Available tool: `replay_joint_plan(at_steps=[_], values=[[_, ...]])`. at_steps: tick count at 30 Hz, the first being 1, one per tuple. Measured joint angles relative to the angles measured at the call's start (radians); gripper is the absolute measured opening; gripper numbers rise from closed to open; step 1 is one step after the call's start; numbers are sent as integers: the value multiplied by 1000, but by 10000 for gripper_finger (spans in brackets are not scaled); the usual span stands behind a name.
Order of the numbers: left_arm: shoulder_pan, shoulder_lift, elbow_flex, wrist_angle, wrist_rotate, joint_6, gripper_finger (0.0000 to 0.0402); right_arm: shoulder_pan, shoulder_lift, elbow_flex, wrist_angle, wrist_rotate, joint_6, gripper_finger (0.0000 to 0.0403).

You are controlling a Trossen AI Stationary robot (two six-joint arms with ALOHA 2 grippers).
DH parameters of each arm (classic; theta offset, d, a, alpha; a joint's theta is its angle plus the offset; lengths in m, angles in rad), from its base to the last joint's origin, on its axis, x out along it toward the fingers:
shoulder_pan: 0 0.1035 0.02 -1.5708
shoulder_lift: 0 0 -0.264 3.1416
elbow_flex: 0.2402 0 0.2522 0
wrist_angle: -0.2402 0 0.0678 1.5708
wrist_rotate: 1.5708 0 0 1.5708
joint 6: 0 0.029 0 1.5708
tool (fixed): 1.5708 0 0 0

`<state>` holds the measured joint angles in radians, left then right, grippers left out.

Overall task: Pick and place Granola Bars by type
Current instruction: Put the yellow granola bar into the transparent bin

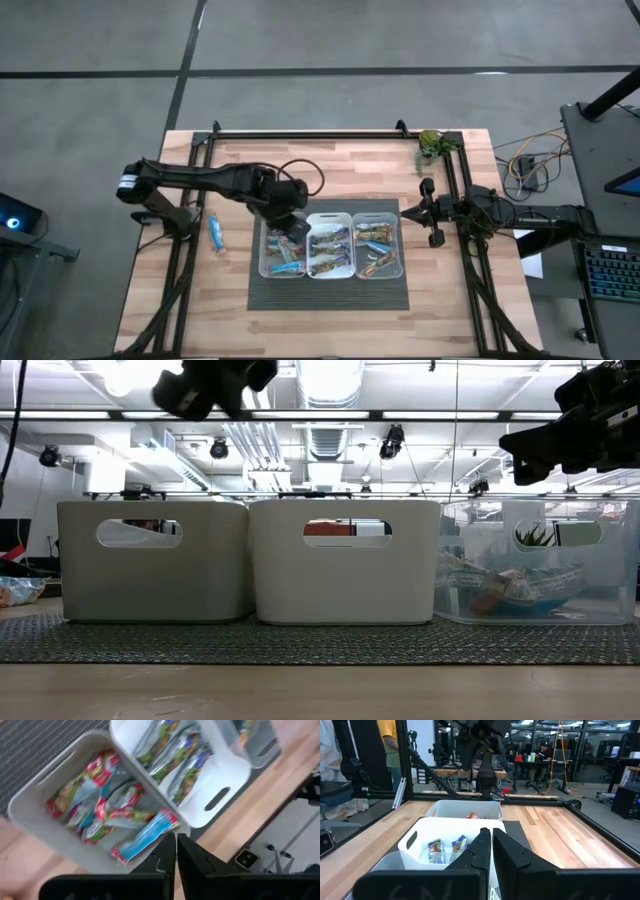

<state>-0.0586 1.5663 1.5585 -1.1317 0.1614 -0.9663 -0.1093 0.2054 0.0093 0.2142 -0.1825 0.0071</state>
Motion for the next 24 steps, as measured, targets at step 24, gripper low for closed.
replay_joint_plan(at_steps=[24], values=[[2, -343, -390, -173, -145, -488, 0, 0, 0, 0, 0, 0, 0, 9]])
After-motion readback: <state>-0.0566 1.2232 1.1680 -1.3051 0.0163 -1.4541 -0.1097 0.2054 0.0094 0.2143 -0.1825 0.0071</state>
